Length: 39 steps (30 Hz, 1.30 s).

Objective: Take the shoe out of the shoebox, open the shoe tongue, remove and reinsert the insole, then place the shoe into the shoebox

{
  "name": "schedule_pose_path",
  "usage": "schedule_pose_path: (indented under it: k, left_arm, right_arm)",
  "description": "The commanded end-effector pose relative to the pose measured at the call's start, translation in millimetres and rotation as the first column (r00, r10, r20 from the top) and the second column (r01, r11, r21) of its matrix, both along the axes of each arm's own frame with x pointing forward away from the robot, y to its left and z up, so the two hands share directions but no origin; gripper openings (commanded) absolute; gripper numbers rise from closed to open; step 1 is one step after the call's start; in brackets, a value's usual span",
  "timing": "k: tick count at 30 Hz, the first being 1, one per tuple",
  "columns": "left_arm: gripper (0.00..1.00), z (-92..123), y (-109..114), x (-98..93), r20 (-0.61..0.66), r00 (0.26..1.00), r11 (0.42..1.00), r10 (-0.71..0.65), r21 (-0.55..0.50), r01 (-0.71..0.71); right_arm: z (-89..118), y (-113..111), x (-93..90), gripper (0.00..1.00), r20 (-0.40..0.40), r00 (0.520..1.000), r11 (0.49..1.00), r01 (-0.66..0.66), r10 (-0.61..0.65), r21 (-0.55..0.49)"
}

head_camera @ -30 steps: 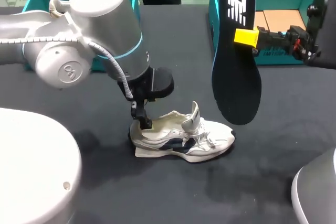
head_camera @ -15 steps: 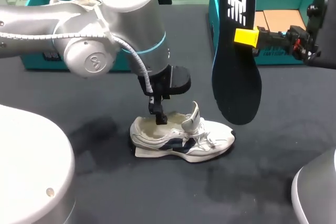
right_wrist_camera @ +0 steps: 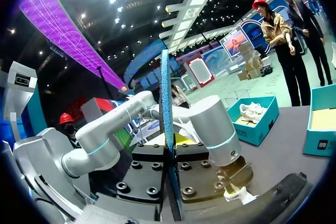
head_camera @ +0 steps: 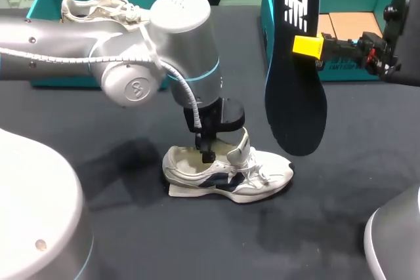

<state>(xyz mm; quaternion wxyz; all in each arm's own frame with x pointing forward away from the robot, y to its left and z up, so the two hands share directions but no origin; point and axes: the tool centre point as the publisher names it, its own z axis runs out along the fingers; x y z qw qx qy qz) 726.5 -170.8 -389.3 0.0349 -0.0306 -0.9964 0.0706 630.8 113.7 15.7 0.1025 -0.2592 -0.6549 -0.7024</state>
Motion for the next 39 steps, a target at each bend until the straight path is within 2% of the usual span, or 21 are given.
schedule_pose_path:
  k: [1,5,6,7,8,16,21,27,32,35,39]
  left_arm:
    - [0.46,-6,1,-1.9,-0.003,1.000,1.000,0.000,-0.006,0.000]
    - [0.31,-6,3,-4.4,-0.008,1.000,1.000,0.002,-0.004,-0.002]
    - [0.24,-7,4,-4.9,-0.010,1.000,1.000,0.003,-0.004,-0.003]
    - [0.05,-7,4,-5.5,-0.014,1.000,1.000,0.003,-0.004,-0.003]
    - [0.00,-8,4,-6.1,-0.016,1.000,1.000,0.003,-0.005,-0.003]
    - [0.00,-2,7,-9.9,-0.029,1.000,1.000,-0.012,-0.021,0.011]
    - [0.00,11,6,-10.8,-0.035,0.997,0.997,-0.066,-0.043,0.065]
    - [0.00,33,2,-14.6,-0.038,0.980,0.979,-0.198,-0.061,0.195]
    - [0.00,48,-6,-21.8,0.017,0.923,0.923,-0.385,-0.019,0.385]
    - [0.00,52,-9,-30.3,0.103,0.806,0.812,-0.583,0.065,0.580]
    - [0.00,52,-9,-30.3,0.103,0.806,0.812,-0.583,0.065,0.580]
  right_arm:
    - [-1,-1,-12.5,0.00,-0.003,0.999,0.999,0.047,-0.047,-0.012]
    - [-1,-1,-12.5,0.00,-0.003,0.999,0.999,0.047,-0.047,-0.012]
    - [-1,-1,-12.5,0.00,-0.003,0.999,0.999,0.047,-0.047,-0.012]
    - [-1,-1,-12.5,0.00,-0.003,0.999,0.999,0.047,-0.047,-0.012]
    - [-1,-1,-12.5,0.00,-0.003,0.999,0.999,0.047,-0.047,-0.012]
    - [-1,-1,-12.5,0.00,-0.003,0.999,0.999,0.047,-0.047,-0.012]
    - [-1,-1,-12.5,0.00,-0.003,0.999,0.999,0.047,-0.047,-0.012]
    - [-1,-1,-12.5,0.00,-0.003,0.999,0.999,0.047,-0.047,-0.012]
    - [-1,-1,-12.5,0.00,-0.003,0.999,0.999,0.047,-0.047,-0.012]
    - [-1,-1,-12.5,0.00,-0.003,0.999,0.999,0.047,-0.047,-0.012]
    - [-1,-1,-12.5,0.00,-0.003,0.999,0.999,0.047,-0.047,-0.012]
